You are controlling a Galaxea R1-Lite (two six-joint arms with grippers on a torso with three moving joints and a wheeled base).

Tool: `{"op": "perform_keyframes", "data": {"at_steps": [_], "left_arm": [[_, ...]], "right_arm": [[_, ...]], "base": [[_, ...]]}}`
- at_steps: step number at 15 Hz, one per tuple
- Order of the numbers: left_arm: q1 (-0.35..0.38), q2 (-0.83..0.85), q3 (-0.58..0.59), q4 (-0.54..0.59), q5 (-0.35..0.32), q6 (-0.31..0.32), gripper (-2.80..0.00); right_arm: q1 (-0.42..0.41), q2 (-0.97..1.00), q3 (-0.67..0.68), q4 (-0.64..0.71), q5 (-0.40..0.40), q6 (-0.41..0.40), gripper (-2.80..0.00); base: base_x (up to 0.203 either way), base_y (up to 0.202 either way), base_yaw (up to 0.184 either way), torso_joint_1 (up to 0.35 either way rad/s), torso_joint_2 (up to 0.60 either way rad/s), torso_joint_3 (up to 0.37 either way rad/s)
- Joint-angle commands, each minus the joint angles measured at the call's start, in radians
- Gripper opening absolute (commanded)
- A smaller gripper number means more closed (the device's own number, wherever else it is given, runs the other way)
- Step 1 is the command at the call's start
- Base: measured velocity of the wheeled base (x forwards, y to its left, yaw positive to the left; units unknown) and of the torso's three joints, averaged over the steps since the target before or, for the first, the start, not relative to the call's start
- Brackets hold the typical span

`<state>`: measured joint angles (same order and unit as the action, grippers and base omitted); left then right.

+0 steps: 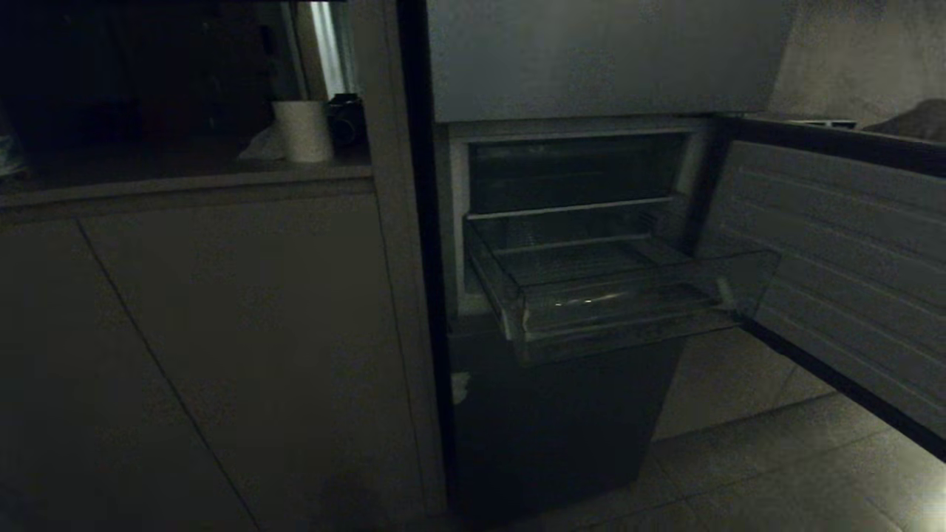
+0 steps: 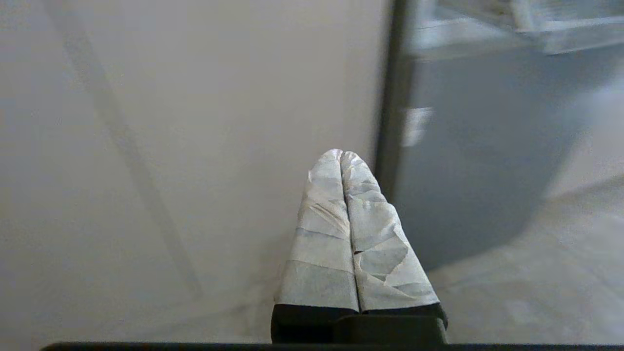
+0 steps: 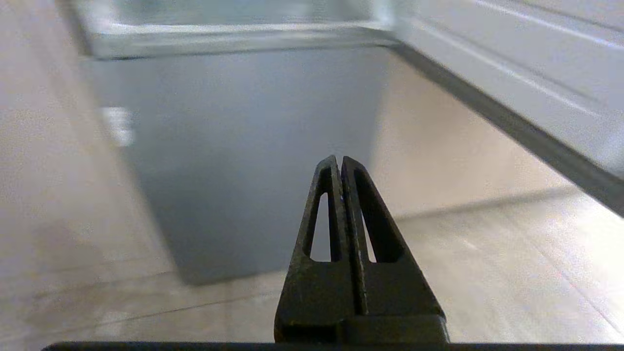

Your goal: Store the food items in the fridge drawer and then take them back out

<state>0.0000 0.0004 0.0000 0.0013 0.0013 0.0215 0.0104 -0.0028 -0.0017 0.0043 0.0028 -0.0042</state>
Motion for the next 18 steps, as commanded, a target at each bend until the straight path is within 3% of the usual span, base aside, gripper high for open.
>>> {"op": "perform_keyframes", "data": {"at_steps": [1, 18], "left_arm": [[0.000, 0.000, 0.000, 0.000, 0.000, 0.000, -2.80], [0.000, 0.000, 0.000, 0.000, 0.000, 0.000, -2.80]], "right_arm": [[0.000, 0.003, 0.000, 0.000, 0.000, 0.001, -2.80], [0.000, 0.003, 0.000, 0.000, 0.001, -0.002, -2.80]], "base": [[0.001, 0.006, -0.174, 0.006, 0.01, 0.003], [0.000, 0.008, -0.176, 0.003, 0.00, 0.003]]}}
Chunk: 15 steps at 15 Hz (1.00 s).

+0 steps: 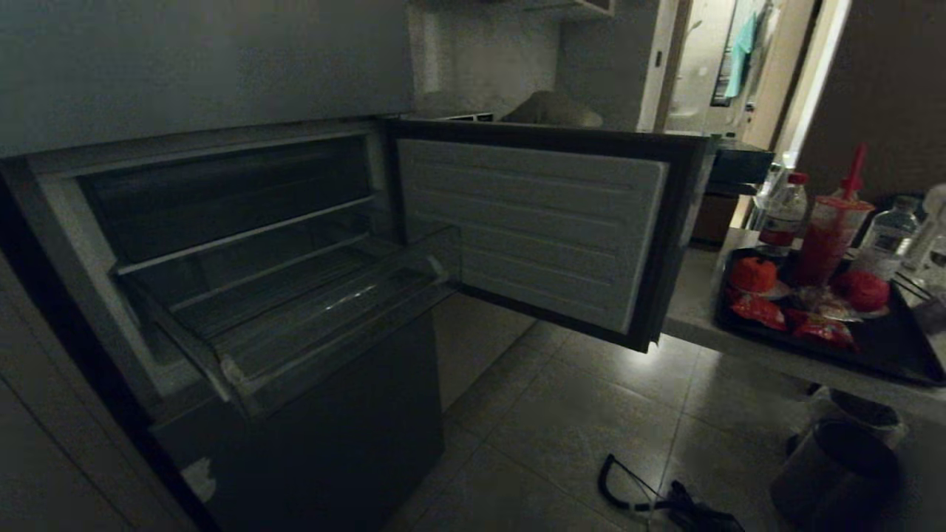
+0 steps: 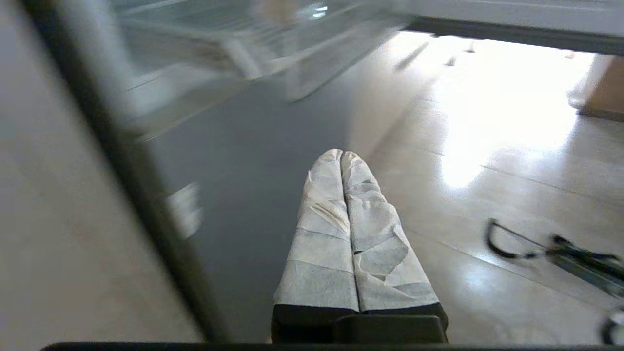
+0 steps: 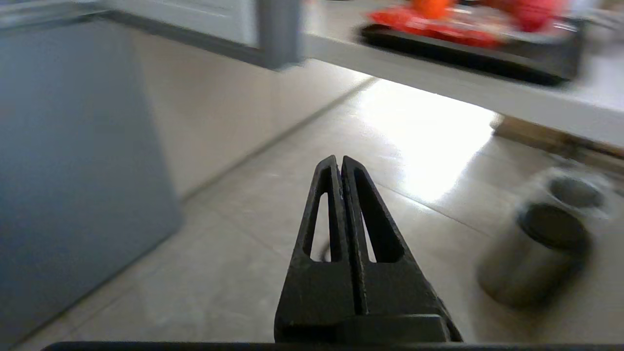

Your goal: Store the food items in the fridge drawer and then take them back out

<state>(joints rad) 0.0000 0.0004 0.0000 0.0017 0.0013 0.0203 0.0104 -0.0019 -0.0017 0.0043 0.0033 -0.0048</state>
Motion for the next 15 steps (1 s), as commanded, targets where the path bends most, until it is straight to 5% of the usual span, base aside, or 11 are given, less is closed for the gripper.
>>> {"op": "perform_keyframes", "data": {"at_steps": [1, 4, 6, 11, 15], "left_arm": [[0.000, 0.000, 0.000, 0.000, 0.000, 0.003, -2.80], [0.000, 0.000, 0.000, 0.000, 0.000, -0.002, -2.80], [0.000, 0.000, 0.000, 0.000, 0.000, 0.000, -2.80], [0.000, 0.000, 0.000, 0.000, 0.000, -0.002, -2.80], [0.000, 0.000, 0.000, 0.000, 0.000, -0.011, -2.80]], "right_arm": [[0.000, 0.002, 0.000, 0.000, 0.005, -0.018, -2.80], [0.000, 0.012, -0.040, 0.018, -0.016, -0.037, -2.80], [0.000, 0.114, -0.160, 0.062, -0.104, 0.006, -2.80], [-0.002, 0.613, -0.471, 0.108, -0.312, 0.147, -2.80], [-0.118, 1.004, -0.711, 0.074, -0.345, 0.193, -2.80]], "base": [[0.002, 0.006, -0.117, 0.002, 0.01, 0.007], [-0.001, 0.001, -0.025, 0.002, 0.00, 0.000], [0.000, 0.000, 0.000, 0.000, 0.00, 0.000], [0.000, 0.000, 0.000, 0.000, 0.00, 0.000], [0.000, 0.000, 0.000, 0.000, 0.00, 0.000]]}}
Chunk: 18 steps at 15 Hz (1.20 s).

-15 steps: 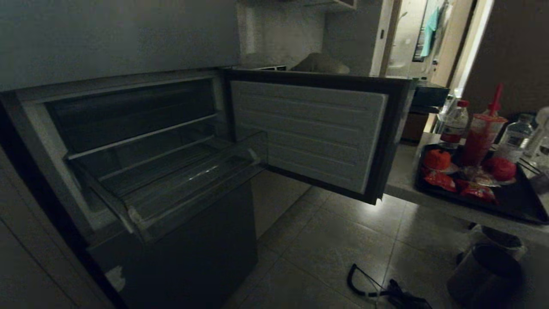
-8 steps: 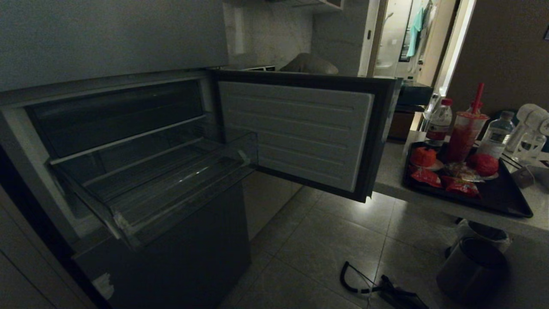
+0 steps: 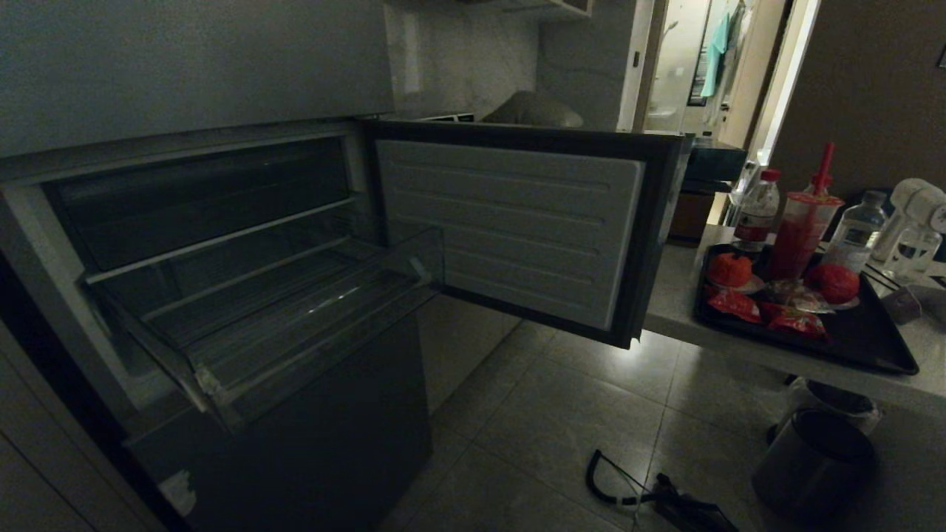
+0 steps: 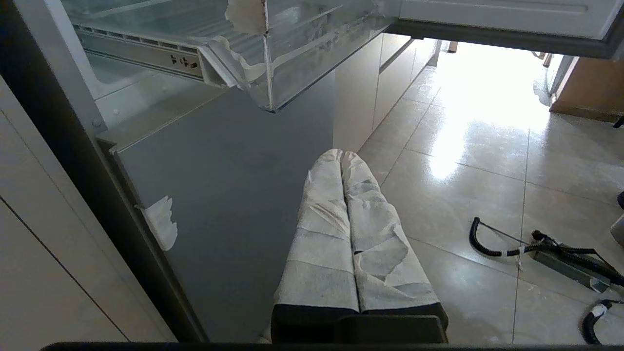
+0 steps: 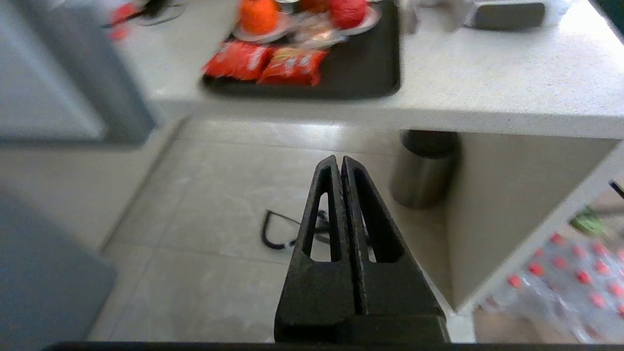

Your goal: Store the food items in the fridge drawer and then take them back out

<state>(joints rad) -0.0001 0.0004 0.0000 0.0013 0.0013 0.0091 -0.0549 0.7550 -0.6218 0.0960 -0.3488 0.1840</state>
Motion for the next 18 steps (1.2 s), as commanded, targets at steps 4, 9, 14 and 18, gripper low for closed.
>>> {"op": "perform_keyframes", "data": {"at_steps": [4, 9, 14, 18], "left_arm": [[0.000, 0.000, 0.000, -0.001, 0.000, -0.003, -2.80], [0.000, 0.000, 0.000, -0.001, 0.000, -0.005, -2.80], [0.000, 0.000, 0.000, -0.001, 0.000, -0.012, -2.80], [0.000, 0.000, 0.000, -0.001, 0.000, -0.012, -2.80]], "right_arm": [[-0.285, 0.579, -0.293, -0.121, 0.281, -0.006, -2.80], [-0.462, 0.931, -0.503, -0.207, 0.512, -0.094, 0.00], [-0.493, 1.150, -0.680, -0.315, 0.581, -0.154, 0.00], [-0.492, 1.304, -0.845, -0.308, 0.615, -0.170, 0.00]], "base": [[0.000, 0.000, 0.000, 0.000, 0.00, 0.000], [0.000, 0.000, 0.000, 0.000, 0.00, 0.000], [0.000, 0.000, 0.000, 0.000, 0.00, 0.000], [0.000, 0.000, 0.000, 0.000, 0.00, 0.000]]}}
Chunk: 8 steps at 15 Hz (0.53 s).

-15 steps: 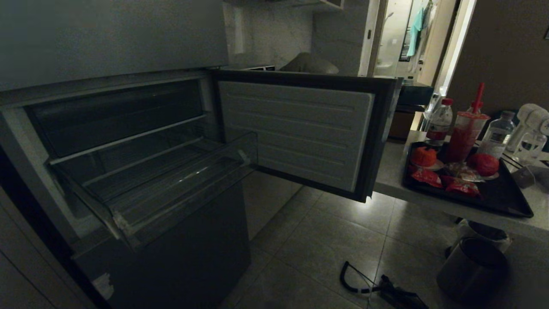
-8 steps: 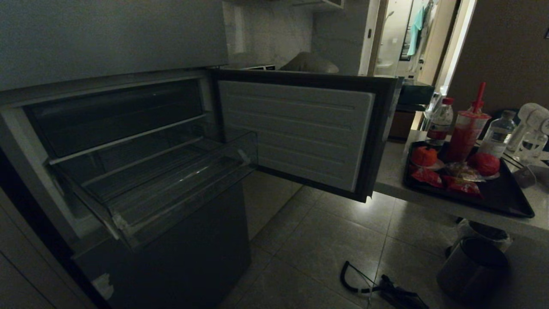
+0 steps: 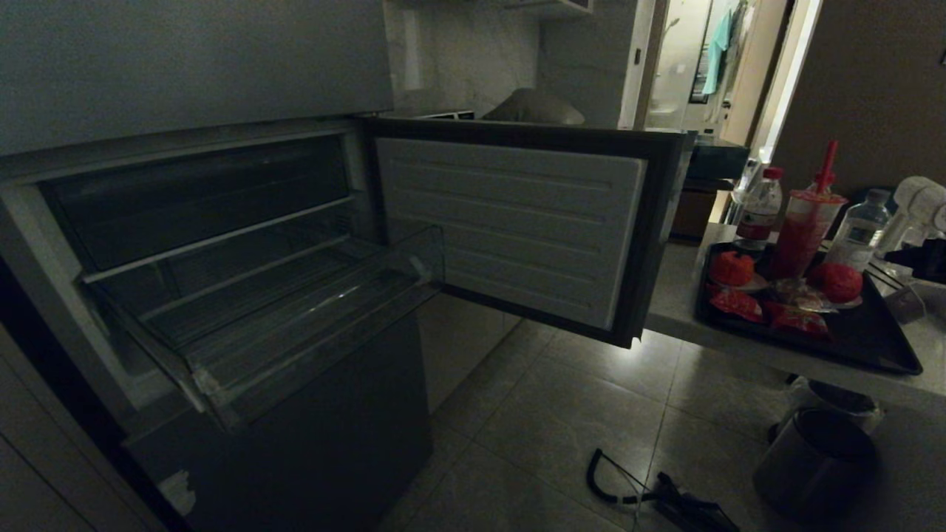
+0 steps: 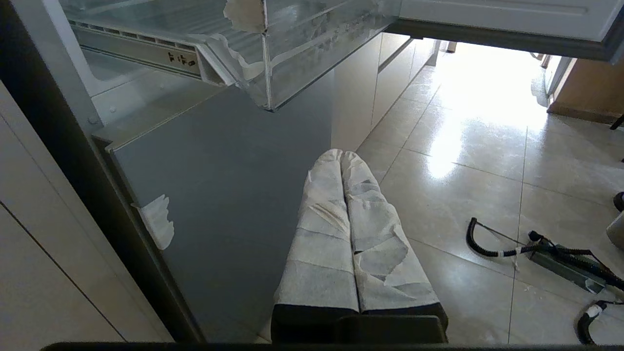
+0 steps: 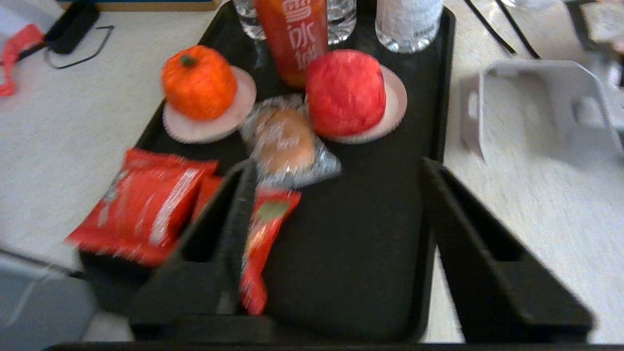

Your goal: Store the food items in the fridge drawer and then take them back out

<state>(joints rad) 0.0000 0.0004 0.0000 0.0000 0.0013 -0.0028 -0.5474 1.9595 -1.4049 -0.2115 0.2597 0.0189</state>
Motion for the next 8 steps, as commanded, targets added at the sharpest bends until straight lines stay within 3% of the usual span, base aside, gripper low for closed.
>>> {"op": "perform_keyframes", "data": {"at_steps": [1, 8], "left_arm": [[0.000, 0.000, 0.000, -0.001, 0.000, 0.000, -2.80], [0.000, 0.000, 0.000, -0.002, 0.000, -0.002, -2.80]], "right_arm": [[0.001, 0.135, -0.103, 0.001, 0.011, -0.010, 0.00], [0.011, 0.412, -0.444, -0.004, 0.017, -0.008, 0.00]], "base": [[0.000, 0.000, 0.000, 0.000, 0.00, 0.000], [0.000, 0.000, 0.000, 0.000, 0.00, 0.000]]}}
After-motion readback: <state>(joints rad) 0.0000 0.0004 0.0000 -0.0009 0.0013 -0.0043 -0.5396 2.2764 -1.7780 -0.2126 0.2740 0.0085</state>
